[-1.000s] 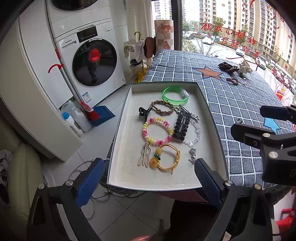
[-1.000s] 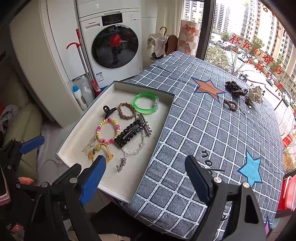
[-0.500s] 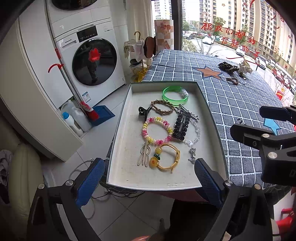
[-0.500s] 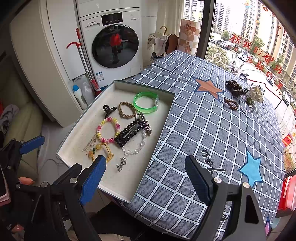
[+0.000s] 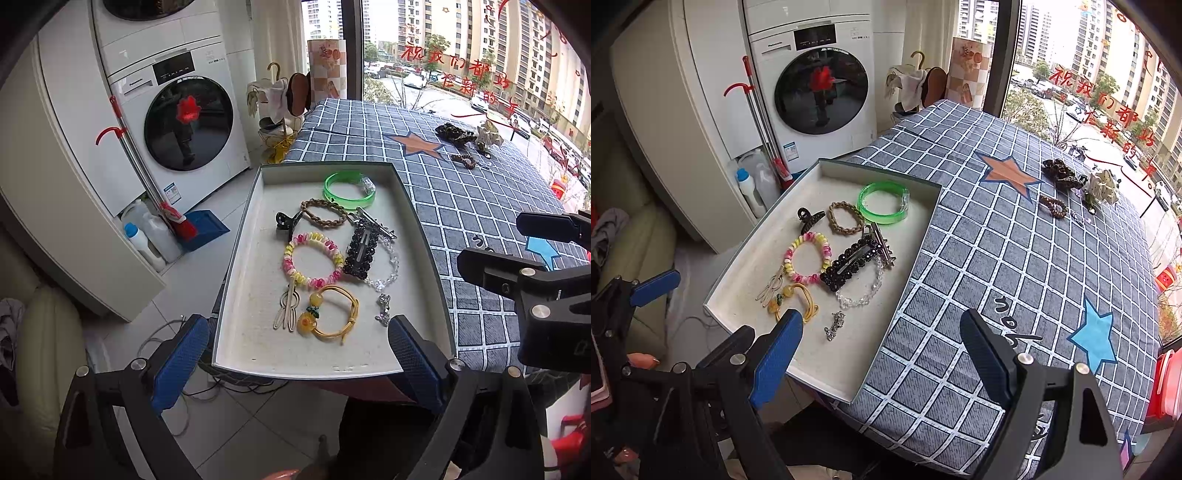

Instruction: Organize jewelry

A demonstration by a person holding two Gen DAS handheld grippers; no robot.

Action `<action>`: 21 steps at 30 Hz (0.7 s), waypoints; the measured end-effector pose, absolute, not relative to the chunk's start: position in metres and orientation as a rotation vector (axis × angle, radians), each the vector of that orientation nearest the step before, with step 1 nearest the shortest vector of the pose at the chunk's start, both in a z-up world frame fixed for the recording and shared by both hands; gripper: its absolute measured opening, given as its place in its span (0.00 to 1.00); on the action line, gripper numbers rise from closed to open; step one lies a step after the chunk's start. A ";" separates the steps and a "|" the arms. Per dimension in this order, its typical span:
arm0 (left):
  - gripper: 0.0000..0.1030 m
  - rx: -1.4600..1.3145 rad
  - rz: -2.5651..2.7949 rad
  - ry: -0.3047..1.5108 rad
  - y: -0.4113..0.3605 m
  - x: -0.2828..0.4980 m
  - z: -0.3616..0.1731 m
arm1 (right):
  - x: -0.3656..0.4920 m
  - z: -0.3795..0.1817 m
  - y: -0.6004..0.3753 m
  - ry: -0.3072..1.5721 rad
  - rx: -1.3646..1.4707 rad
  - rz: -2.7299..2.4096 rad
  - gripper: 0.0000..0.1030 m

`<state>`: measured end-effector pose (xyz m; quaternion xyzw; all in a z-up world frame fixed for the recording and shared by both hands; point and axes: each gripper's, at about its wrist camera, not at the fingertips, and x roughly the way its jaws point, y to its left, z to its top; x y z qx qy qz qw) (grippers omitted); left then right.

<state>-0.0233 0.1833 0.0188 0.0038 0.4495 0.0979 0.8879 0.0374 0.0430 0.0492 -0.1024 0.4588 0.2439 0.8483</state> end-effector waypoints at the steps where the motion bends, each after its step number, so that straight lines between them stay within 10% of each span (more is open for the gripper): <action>1: 0.99 0.009 0.203 0.935 0.183 -0.023 0.019 | 0.038 0.048 0.043 0.968 -0.217 0.513 0.86; 21: 0.99 -0.001 0.209 0.931 0.184 -0.022 0.019 | 0.039 0.047 0.042 0.972 -0.215 0.517 0.86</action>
